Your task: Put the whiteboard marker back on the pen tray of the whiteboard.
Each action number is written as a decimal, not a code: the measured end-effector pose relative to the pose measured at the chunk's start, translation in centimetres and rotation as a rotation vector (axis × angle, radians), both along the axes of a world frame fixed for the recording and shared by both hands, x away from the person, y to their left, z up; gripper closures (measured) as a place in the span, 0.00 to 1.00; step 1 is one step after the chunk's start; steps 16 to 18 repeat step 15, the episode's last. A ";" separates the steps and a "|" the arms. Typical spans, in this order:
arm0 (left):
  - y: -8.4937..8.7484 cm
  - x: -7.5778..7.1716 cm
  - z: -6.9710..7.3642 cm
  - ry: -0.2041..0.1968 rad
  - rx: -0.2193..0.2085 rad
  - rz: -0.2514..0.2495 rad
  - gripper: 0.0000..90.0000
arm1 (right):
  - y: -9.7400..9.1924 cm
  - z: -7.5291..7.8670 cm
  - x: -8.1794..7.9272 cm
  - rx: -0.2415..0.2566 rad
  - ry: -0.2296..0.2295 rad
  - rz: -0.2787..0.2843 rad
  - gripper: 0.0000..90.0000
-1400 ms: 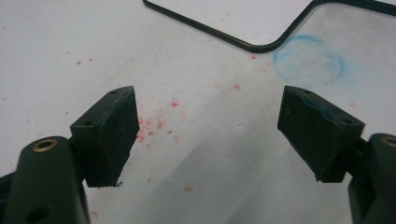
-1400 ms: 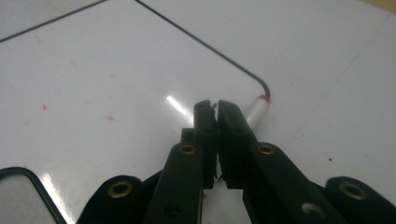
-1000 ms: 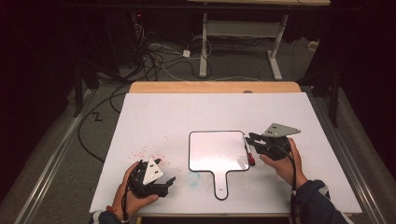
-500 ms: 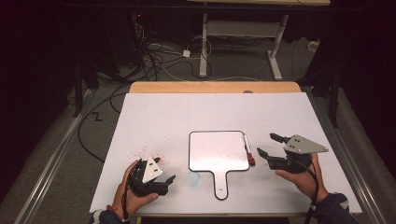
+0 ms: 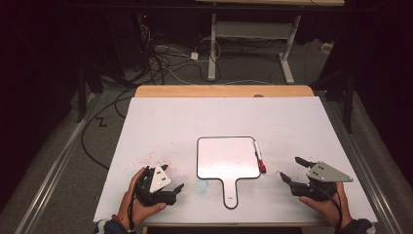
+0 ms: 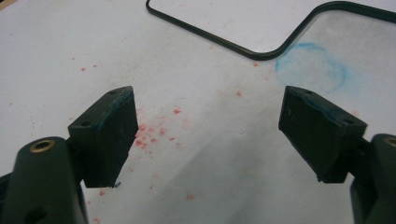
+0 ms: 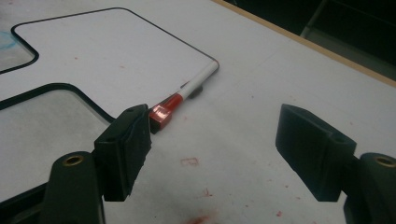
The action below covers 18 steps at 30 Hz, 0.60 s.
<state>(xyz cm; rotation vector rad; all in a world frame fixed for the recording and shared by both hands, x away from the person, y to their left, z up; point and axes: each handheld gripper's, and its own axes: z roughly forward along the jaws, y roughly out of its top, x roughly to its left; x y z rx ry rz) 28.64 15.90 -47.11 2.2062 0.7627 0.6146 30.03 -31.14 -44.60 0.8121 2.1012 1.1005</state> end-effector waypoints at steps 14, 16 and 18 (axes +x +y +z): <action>-0.1 0.3 -0.3 0.024 0.011 0.001 0.21 | 0.1 0.2 0.1 0.013 -0.010 0.013 0.31; -0.1 0.4 -0.3 0.027 0.011 0.001 0.21 | 0.1 0.2 0.2 0.011 -0.012 0.012 0.31; -0.1 0.4 -0.3 0.027 0.011 0.001 0.21 | 0.1 0.2 0.2 0.011 -0.012 0.012 0.31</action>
